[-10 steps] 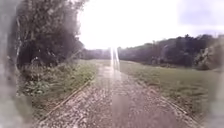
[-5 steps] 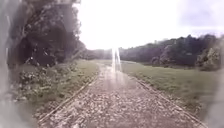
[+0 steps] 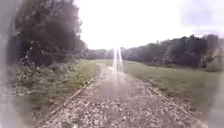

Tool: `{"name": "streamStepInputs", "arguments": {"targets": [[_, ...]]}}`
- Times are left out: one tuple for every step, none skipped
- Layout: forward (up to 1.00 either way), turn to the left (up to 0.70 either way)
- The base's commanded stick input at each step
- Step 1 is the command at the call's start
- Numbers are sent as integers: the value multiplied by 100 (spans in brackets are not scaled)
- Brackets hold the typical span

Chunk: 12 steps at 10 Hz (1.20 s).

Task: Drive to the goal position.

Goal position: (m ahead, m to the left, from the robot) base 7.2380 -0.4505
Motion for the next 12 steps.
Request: {"name": "streamStepInputs", "arguments": {"targets": [[85,11],[85,33],[85,13],[85,0],[85,0],[85,0],[85,-34],[85,-34],[85,-34],[85,-33],[85,-29],[85,-26]]}}
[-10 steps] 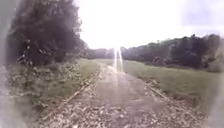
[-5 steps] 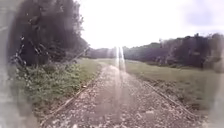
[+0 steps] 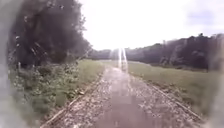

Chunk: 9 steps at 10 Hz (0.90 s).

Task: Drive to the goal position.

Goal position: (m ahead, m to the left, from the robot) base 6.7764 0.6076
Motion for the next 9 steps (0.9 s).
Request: {"name": "streamStepInputs", "arguments": {"targets": [[85,-22],[85,0],[85,0],[85,0],[85,0],[85,0],[85,0],[85,0],[85,0]]}}
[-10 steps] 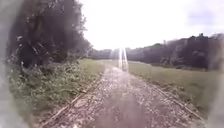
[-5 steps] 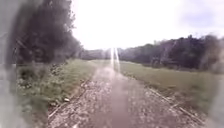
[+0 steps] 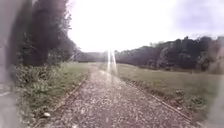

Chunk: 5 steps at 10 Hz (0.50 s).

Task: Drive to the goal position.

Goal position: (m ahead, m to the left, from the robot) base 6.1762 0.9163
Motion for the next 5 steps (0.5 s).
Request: {"name": "streamStepInputs", "arguments": {"targets": [[85,0],[85,0],[85,0],[85,0],[85,16]]}}
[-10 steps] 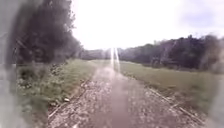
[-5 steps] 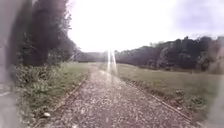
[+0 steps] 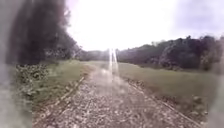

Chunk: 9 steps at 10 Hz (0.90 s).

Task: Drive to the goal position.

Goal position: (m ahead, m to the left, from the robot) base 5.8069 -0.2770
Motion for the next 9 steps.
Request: {"name": "streamStepInputs", "arguments": {"targets": [[85,31],[85,11],[85,0],[85,0],[85,0],[85,0],[85,0],[85,0],[85,0]]}}
